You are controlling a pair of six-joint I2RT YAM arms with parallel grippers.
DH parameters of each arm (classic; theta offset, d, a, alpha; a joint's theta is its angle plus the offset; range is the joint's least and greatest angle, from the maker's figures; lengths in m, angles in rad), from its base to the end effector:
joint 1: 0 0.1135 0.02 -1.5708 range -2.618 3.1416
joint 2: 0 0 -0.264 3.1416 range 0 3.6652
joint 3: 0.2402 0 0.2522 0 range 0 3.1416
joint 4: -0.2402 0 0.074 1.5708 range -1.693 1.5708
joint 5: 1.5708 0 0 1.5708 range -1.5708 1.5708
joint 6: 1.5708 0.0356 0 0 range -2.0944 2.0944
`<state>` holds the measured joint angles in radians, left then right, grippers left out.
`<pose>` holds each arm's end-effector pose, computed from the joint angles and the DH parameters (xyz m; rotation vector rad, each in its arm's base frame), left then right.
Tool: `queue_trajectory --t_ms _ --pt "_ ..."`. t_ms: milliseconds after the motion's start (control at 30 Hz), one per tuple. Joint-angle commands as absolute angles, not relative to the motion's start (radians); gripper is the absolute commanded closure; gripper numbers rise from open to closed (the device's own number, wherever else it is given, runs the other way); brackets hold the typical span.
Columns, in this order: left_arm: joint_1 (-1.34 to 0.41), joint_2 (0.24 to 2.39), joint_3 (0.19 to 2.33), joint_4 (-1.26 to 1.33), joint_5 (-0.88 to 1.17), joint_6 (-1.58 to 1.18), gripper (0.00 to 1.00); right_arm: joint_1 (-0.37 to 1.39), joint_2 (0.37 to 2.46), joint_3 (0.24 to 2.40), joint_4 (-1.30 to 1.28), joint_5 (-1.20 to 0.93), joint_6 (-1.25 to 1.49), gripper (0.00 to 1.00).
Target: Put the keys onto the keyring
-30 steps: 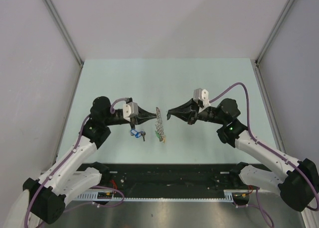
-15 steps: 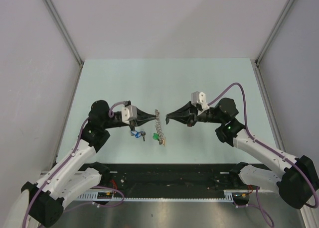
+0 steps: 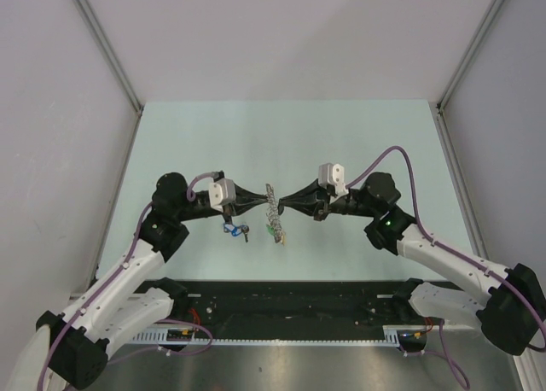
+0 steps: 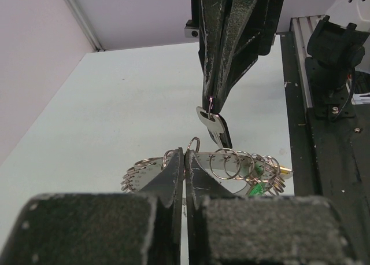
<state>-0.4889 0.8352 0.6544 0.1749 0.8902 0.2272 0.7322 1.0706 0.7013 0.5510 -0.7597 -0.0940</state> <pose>0.1556 -0.1141 0.3236 1.1834 1.1474 -0.8976 0.1633 0.1798 0.3307 -1.1566 0.9957 1.0400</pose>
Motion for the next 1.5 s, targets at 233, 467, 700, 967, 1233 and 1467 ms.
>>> queue_trajectory --t_ms 233,467,700,967,1233,1467 --pt "-0.497 0.811 0.660 0.236 0.871 0.210 1.00 0.765 1.081 0.742 0.520 -0.673 -0.147 1.00" --pt "-0.495 0.810 0.660 0.236 0.873 0.210 1.00 0.776 1.091 0.752 0.503 -0.658 -0.153 1.00" --pt "-0.497 0.811 0.661 0.233 0.871 0.210 1.00 0.782 1.095 0.753 0.505 -0.650 -0.153 1.00" --pt "-0.497 0.813 0.661 0.236 0.873 0.207 1.00 0.790 1.094 0.755 0.509 -0.641 -0.153 1.00" --pt "-0.497 0.816 0.661 0.235 0.874 0.207 0.99 0.798 1.094 0.755 0.506 -0.615 -0.160 1.00" --pt "-0.497 0.816 0.663 0.232 0.873 0.210 1.00 0.802 1.085 0.753 0.502 -0.604 -0.161 1.00"
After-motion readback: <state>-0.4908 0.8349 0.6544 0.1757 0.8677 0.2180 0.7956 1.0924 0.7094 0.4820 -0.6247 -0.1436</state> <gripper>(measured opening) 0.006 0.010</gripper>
